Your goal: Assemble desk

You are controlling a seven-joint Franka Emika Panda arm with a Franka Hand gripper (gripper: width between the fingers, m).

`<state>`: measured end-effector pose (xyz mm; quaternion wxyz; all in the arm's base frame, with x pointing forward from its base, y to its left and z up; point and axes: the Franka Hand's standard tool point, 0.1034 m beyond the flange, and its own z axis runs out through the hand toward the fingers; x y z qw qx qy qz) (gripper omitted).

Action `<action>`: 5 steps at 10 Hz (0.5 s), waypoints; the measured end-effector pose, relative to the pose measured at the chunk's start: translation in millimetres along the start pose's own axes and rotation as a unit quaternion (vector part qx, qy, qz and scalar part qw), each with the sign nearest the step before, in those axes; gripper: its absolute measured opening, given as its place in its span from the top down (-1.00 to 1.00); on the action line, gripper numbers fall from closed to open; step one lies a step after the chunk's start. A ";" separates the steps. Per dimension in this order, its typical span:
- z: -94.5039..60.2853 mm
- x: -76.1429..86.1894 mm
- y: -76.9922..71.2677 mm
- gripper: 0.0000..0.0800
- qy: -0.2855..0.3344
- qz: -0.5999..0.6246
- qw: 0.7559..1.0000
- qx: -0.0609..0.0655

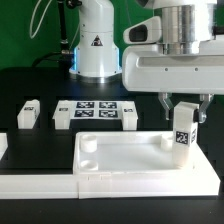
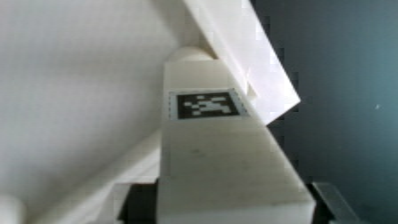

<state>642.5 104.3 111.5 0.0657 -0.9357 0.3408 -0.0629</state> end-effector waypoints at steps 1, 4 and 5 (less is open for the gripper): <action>-0.1 1.5 1.6 0.26 -0.005 0.044 0.999 0.004; -0.5 -0.6 2.3 0.26 -0.012 0.095 0.995 0.002; 0.1 -1.6 1.8 0.26 -0.012 0.053 0.999 0.002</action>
Offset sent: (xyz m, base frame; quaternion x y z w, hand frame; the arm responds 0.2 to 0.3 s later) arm 0.0000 0.0000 0.0000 0.0000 0.0000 0.0650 0.9979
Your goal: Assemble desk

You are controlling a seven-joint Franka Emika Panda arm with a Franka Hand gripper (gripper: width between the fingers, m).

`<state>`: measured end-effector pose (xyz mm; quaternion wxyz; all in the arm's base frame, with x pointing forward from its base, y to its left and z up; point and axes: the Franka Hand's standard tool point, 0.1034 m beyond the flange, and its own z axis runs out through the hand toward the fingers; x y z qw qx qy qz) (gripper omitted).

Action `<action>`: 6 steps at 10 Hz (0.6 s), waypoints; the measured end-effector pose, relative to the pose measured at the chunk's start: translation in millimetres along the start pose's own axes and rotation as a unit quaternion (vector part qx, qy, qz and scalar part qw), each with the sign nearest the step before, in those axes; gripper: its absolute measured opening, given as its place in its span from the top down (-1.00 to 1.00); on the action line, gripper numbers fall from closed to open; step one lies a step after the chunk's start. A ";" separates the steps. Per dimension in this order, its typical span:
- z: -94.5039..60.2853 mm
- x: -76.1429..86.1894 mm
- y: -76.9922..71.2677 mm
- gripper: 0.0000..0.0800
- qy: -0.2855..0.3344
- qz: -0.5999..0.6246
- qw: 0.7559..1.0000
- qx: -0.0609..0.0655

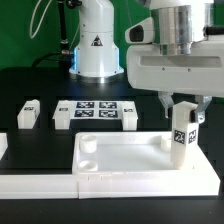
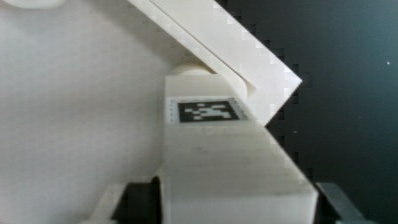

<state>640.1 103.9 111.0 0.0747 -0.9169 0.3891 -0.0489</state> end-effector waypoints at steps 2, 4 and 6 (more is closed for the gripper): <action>0.2 -7.0 -3.8 -0.52 -0.002 -0.186 0.982 -0.014; -1.4 -10.5 -4.7 -0.60 -0.030 -0.343 0.938 -0.034; -0.6 -9.1 -4.3 -0.62 -0.028 -0.409 0.912 -0.030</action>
Offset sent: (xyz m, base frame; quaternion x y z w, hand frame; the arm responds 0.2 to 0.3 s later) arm -0.0078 0.0142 0.0029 -0.0131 -0.1034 -0.3439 0.9332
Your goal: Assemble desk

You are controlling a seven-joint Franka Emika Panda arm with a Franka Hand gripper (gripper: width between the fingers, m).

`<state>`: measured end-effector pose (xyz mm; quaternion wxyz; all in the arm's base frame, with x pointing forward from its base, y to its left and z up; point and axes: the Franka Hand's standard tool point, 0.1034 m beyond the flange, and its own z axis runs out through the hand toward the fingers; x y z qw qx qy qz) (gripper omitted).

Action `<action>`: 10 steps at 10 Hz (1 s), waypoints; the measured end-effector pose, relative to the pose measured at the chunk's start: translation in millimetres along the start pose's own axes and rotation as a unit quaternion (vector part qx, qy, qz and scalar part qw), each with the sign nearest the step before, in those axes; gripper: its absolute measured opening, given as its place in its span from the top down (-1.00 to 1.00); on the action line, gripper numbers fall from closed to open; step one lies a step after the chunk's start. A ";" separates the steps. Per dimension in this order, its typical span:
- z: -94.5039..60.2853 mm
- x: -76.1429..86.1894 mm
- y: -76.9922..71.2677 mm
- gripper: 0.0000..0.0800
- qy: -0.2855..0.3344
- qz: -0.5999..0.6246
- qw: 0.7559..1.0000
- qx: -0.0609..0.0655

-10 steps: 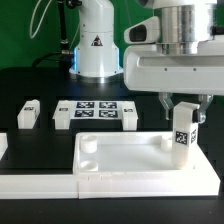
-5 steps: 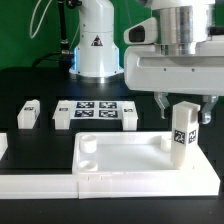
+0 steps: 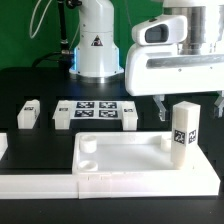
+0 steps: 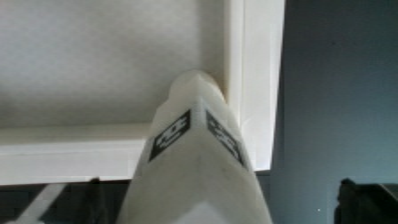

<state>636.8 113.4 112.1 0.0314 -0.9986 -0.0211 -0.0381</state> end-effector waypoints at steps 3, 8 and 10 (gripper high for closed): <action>-2.8 0.8 -0.1 -0.62 -0.014 -0.259 0.966 -0.013; -1.1 -0.3 2.0 -0.14 -0.018 -0.234 0.972 -0.011; -1.0 -0.4 1.6 0.28 -0.017 -0.168 0.985 -0.012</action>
Offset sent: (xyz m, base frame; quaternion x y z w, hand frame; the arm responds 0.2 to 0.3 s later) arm -0.0032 0.0101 -0.0032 0.0579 -0.0402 -0.3001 0.9513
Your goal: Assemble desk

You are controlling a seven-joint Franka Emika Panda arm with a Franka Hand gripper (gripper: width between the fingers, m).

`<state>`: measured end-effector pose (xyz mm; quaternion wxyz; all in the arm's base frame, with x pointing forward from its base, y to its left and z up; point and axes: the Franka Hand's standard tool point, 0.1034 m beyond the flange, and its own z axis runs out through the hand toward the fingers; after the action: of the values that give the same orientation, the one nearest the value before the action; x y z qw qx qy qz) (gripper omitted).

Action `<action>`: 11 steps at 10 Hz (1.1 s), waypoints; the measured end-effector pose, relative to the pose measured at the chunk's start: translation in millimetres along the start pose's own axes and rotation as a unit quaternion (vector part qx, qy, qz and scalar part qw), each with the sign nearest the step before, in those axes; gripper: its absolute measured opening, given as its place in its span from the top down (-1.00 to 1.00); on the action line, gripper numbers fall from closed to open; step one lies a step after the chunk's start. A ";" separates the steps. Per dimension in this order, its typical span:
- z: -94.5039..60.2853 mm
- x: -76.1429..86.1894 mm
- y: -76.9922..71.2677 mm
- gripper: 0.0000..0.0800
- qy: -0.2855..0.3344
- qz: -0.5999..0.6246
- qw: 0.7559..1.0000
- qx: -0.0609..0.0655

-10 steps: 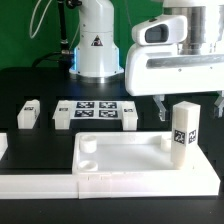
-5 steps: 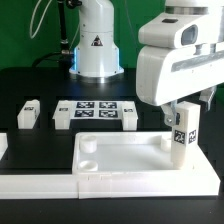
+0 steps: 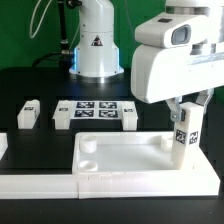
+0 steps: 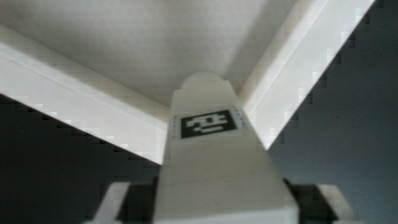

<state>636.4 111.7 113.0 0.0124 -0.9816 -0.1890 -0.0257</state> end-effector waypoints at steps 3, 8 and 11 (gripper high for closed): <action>0.6 2.9 -1.1 0.28 0.010 0.181 0.983 -0.004; 1.5 2.4 4.1 0.28 0.009 0.519 0.855 0.014; 1.3 2.4 4.3 0.28 0.007 0.590 0.807 0.016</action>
Offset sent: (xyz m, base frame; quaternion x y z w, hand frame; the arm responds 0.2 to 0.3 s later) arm 0.0014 0.0020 0.0046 -0.0072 0.0153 0.2966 0.9549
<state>640.2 108.6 111.8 0.0418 -0.9036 0.4259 -0.0176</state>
